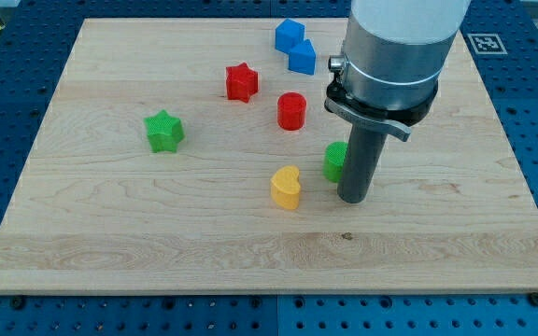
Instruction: Move the green circle closer to the yellow hexagon
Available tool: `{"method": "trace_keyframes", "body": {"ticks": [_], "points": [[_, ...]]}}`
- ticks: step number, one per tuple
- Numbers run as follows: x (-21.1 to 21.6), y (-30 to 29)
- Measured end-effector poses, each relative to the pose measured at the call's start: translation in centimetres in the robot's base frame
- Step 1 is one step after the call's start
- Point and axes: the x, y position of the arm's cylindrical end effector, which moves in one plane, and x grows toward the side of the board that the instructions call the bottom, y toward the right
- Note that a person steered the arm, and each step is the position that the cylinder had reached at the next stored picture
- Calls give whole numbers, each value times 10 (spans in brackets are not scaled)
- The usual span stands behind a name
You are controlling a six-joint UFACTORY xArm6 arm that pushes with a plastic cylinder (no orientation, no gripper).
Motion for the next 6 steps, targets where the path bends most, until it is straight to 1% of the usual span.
{"method": "trace_keyframes", "body": {"ticks": [2,6], "points": [[-3,-6],[-43,-12]]}}
